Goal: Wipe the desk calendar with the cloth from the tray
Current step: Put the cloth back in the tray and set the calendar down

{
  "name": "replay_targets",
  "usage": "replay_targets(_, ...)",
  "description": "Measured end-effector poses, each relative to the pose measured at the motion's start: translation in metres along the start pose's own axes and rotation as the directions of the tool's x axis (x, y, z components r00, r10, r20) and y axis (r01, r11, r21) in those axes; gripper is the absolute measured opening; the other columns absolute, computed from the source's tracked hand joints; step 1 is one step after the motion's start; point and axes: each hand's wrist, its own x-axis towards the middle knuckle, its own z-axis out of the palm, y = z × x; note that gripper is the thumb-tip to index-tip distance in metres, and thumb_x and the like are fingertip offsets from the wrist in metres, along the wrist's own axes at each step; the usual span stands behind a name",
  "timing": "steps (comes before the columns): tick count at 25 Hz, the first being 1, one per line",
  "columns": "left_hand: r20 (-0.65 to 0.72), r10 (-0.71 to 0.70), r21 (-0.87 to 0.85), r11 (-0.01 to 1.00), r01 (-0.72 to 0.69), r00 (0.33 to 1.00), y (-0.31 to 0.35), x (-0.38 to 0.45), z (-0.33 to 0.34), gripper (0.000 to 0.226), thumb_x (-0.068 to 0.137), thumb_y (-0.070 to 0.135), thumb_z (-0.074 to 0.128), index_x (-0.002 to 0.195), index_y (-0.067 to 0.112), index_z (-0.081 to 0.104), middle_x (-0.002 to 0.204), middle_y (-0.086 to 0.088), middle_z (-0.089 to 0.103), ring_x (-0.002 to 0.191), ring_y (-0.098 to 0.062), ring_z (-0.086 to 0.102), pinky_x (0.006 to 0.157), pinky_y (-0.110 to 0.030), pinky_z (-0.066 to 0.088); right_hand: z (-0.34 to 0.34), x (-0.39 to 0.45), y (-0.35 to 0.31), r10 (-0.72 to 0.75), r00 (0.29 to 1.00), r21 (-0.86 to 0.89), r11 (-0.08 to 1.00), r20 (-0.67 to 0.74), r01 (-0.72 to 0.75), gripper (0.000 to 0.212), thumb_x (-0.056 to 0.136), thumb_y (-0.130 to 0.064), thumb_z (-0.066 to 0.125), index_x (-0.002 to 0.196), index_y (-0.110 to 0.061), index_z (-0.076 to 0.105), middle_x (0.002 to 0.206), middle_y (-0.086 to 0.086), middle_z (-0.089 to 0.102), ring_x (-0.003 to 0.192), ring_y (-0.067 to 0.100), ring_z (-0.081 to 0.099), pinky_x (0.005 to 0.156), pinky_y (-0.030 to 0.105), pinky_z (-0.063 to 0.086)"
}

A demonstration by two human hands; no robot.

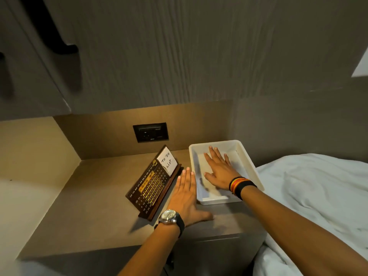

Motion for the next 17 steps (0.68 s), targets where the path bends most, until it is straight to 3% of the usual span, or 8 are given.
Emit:
replay_targets(3, -0.251, -0.102, -0.133, 0.989, 0.070, 0.963, -0.001, -0.046, 0.004, 0.127, 0.077, 0.094, 0.040, 0.158, 0.018, -0.022, 0.165, -0.002, -0.035, 0.152, -0.018, -0.030, 0.125, -0.040, -0.014, -0.011, 0.026, -0.029, -0.006, 0.996, 0.267, 0.963, -0.091, 0.030, 0.077, 0.106, -0.052, 0.038, 0.167, -0.024, -0.002, 0.175, -0.004, -0.012, 0.162, 0.018, -0.007, 0.129, 0.041, 0.001)
replay_targets(5, -0.398, -0.256, -0.213, 0.960, 0.183, 0.881, 0.000, -0.071, 0.009, 0.110, 0.088, 0.085, 0.035, 0.159, 0.021, -0.019, 0.167, 0.000, -0.029, 0.155, -0.017, -0.024, 0.125, -0.040, -0.012, -0.013, 0.050, -0.057, 0.035, 0.996, 0.416, 0.909, -0.080, 0.002, 0.074, 0.107, -0.051, 0.040, 0.167, -0.023, 0.008, 0.176, -0.001, -0.002, 0.163, 0.019, 0.003, 0.129, 0.041, 0.009)
replay_targets(7, -0.461, -0.431, -0.324, 0.895, 0.306, 0.776, 0.001, -0.083, 0.012, 0.100, 0.093, 0.080, 0.028, 0.159, 0.022, -0.019, 0.168, 0.001, -0.028, 0.155, -0.018, -0.022, 0.124, -0.043, -0.009, -0.011, 0.068, -0.081, 0.020, 0.999, 0.451, 0.893, -0.041, 0.001, 0.073, 0.107, -0.049, 0.041, 0.167, -0.020, 0.011, 0.176, 0.003, 0.004, 0.163, 0.022, 0.007, 0.128, 0.042, 0.011)
replay_targets(10, -0.481, -0.614, -0.455, 0.785, 0.421, 0.626, -0.002, -0.088, 0.013, 0.097, 0.093, 0.077, 0.023, 0.159, 0.018, -0.019, 0.168, 0.000, -0.028, 0.155, -0.018, -0.023, 0.125, -0.046, -0.006, -0.001, 0.082, -0.105, -0.056, 0.998, 0.448, 0.892, -0.011, 0.055, 0.072, 0.109, -0.043, 0.042, 0.167, -0.017, 0.008, 0.176, 0.006, 0.007, 0.163, 0.024, 0.007, 0.128, 0.044, 0.011)
replay_targets(13, -0.453, -0.733, -0.566, 0.676, 0.471, 0.508, -0.007, -0.085, 0.013, 0.098, 0.094, 0.073, 0.025, 0.158, 0.015, -0.021, 0.167, 0.000, -0.031, 0.154, -0.017, -0.025, 0.126, -0.047, -0.003, 0.007, 0.089, -0.119, -0.111, 0.994, 0.493, 0.864, -0.018, 0.106, 0.072, 0.109, -0.036, 0.043, 0.167, -0.017, 0.003, 0.176, 0.007, 0.009, 0.162, 0.028, 0.014, 0.127, 0.049, 0.021)
replay_targets(17, -0.328, -0.832, -0.723, 0.526, 0.448, 0.447, -0.012, -0.074, 0.016, 0.101, 0.091, 0.078, 0.025, 0.156, 0.020, -0.027, 0.167, 0.001, -0.031, 0.154, -0.015, -0.026, 0.128, -0.049, 0.001, 0.015, 0.095, -0.125, -0.102, 0.994, 0.538, 0.836, -0.036, 0.106, 0.074, 0.108, -0.035, 0.045, 0.167, -0.020, 0.002, 0.169, 0.012, 0.028, 0.149, 0.032, 0.042, 0.114, 0.052, 0.046)
